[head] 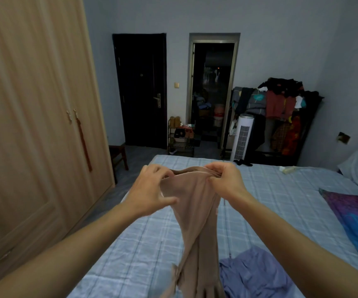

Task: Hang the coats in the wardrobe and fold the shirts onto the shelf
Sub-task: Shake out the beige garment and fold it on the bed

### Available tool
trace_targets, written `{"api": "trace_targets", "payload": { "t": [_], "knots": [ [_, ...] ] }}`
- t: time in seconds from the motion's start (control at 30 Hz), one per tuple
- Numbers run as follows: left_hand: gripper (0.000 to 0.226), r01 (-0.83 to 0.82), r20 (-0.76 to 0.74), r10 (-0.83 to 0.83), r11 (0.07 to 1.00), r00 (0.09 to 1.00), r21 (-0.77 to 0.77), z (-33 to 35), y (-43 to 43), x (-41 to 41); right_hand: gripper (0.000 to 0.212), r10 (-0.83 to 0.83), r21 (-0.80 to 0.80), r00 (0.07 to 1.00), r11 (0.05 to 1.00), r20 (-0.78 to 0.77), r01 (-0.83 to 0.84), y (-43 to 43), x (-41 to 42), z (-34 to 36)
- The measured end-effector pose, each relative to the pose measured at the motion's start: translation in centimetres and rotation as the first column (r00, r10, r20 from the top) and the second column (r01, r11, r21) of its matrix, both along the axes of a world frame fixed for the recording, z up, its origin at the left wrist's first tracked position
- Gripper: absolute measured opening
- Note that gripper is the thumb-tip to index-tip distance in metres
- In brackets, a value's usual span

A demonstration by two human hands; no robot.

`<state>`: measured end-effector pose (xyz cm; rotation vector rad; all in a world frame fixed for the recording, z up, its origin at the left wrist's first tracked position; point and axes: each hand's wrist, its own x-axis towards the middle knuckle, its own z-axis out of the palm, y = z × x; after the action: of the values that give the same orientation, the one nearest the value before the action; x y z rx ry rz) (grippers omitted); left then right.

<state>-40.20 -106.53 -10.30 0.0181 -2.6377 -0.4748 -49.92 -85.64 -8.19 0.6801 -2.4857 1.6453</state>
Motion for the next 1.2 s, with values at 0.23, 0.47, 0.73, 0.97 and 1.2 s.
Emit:
{"api": "trace_targets", "payload": {
  "t": [0.23, 0.47, 0.73, 0.97, 1.2],
  "knots": [
    [0.068, 0.049, -0.084, -0.056, 0.995, 0.995, -0.088, 0.0, -0.1, -0.4, 0.026, 0.044, -0.018, 0.998, 0.999, -0.036, -0.044, 0.8, 0.3, 0.8],
    [0.065, 0.256, -0.096, -0.266, 0.961, 0.959, -0.105, 0.1, 0.4, -0.2, 0.032, 0.026, -0.023, 0.999, 0.999, -0.045, -0.027, 1.8, 0.0, 0.2],
    [0.041, 0.328, -0.003, -0.348, 0.886, 0.937, -0.328, -1.4, 0.3, 0.4, 0.036, 0.002, -0.026, 0.999, 1.000, -0.043, -0.003, 2.6, -0.4, 0.0],
    [0.027, 0.266, 0.143, -0.224, 0.814, 0.964, -0.517, -1.5, -0.6, 0.0, 0.039, 0.015, -0.017, 0.999, 1.000, -0.047, -0.015, 2.7, -0.5, -0.2],
    [0.025, 0.399, 0.129, -0.382, 0.902, 0.915, -0.164, 0.1, -1.5, 0.4, 0.038, -0.026, -0.008, 0.999, 1.000, -0.036, 0.026, 4.2, -1.1, -0.7]
  ]
}}
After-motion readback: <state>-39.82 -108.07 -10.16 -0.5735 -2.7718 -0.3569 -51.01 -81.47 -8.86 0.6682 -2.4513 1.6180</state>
